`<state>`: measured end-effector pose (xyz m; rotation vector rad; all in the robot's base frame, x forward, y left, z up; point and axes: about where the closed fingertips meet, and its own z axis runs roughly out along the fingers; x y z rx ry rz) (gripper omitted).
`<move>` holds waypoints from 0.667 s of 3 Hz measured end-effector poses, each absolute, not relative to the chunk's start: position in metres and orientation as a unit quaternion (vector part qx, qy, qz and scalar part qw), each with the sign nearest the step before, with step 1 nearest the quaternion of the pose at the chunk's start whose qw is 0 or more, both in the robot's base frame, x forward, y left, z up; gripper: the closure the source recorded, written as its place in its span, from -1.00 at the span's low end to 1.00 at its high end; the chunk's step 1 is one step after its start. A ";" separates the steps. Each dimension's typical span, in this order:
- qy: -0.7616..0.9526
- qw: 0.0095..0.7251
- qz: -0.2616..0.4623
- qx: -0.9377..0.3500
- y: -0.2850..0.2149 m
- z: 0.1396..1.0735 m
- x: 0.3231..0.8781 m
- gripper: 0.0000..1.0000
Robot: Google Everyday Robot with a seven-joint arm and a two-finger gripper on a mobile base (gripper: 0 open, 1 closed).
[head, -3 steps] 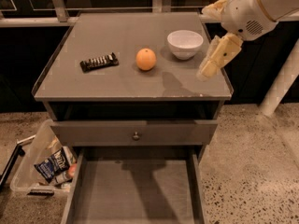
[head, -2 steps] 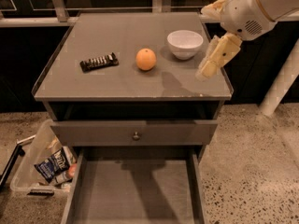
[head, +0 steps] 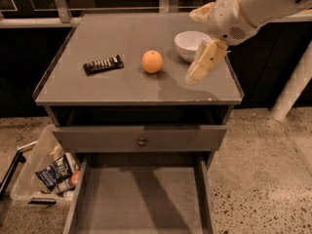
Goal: Place orange into middle drawer
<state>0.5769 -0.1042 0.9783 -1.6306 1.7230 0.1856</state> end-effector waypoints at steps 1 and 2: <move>0.659 0.377 0.085 -0.645 -0.078 0.955 0.612 -1.00; 0.656 0.375 0.086 -0.650 -0.065 0.934 0.644 -1.00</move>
Offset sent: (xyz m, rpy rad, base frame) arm 0.1079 0.0488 -0.0676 0.0057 -0.0077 0.0528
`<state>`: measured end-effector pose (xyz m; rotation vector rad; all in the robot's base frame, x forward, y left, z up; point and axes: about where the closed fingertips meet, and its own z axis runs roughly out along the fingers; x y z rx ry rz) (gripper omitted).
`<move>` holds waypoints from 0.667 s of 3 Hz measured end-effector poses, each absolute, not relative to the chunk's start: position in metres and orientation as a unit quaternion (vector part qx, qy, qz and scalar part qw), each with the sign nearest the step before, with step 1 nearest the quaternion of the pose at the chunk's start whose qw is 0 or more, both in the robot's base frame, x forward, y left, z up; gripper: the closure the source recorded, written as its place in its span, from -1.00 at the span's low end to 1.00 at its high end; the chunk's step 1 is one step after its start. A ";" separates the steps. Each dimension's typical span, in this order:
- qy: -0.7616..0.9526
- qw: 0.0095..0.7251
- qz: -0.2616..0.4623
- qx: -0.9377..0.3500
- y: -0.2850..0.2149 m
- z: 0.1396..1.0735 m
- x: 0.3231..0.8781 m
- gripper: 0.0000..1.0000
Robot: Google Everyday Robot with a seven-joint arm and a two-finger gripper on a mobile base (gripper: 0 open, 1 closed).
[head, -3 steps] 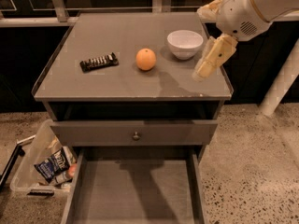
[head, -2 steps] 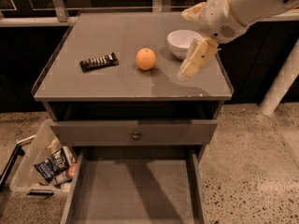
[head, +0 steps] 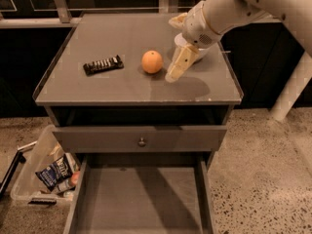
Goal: Place orange into middle drawer
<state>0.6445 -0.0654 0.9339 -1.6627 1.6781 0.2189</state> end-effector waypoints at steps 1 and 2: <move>0.656 0.370 0.097 -0.651 -0.057 0.914 0.674 -1.00; 0.658 0.366 0.111 -0.648 -0.051 0.900 0.695 -1.00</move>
Offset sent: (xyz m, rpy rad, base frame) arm 0.0762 0.0156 -0.0456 0.0412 0.0685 0.0111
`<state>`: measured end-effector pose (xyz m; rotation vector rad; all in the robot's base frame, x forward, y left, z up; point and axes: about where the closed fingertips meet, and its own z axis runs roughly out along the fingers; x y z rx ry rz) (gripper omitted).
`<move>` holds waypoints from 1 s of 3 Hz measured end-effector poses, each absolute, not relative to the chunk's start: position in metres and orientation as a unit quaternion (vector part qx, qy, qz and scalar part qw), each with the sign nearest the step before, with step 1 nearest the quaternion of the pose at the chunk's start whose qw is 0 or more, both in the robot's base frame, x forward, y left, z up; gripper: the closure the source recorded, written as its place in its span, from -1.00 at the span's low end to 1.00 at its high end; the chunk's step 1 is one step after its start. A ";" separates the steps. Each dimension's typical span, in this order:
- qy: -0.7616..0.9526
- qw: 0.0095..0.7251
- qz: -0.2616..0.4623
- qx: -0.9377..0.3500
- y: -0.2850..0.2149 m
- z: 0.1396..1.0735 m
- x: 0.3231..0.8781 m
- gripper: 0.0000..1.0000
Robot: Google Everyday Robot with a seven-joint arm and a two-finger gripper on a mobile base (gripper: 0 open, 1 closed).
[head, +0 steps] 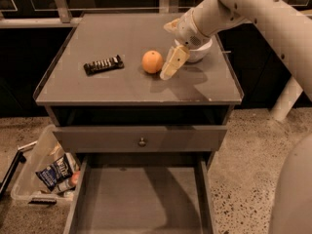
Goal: Place orange into middle drawer
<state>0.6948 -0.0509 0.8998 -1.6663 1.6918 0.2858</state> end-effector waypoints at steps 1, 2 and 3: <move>0.657 0.361 0.131 -0.649 -0.039 0.886 0.703 -1.00; 0.656 0.351 0.148 -0.651 -0.029 0.871 0.706 -1.00; 0.656 0.343 0.163 -0.653 -0.019 0.859 0.708 -1.00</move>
Offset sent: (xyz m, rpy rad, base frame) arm 0.0158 0.0284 -0.0413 0.0372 0.0994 0.0491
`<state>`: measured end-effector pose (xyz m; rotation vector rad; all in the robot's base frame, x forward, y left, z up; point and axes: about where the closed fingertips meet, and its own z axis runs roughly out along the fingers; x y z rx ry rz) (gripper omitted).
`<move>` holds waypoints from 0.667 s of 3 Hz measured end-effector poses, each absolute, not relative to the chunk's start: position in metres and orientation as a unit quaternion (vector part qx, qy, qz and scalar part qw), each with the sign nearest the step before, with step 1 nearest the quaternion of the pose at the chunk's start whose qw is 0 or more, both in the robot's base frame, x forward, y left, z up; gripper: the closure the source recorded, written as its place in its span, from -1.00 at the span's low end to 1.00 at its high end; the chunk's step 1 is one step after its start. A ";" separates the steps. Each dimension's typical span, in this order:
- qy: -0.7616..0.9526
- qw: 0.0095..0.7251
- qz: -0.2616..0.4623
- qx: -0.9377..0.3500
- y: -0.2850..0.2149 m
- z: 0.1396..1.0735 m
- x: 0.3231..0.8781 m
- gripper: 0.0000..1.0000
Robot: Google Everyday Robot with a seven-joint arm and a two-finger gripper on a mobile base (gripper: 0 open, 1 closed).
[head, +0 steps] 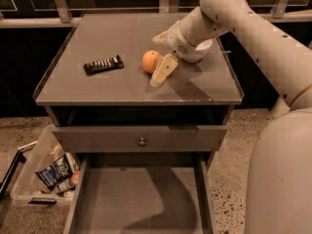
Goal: Place orange into middle drawer
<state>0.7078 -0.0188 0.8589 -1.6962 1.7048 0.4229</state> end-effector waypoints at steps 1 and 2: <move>0.654 0.334 0.189 -0.652 -0.008 0.852 0.709 -1.00; 0.654 0.334 0.189 -0.652 -0.008 0.852 0.709 -0.62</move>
Offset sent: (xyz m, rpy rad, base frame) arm 0.0014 0.0095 -0.0067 0.0221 0.0409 0.0203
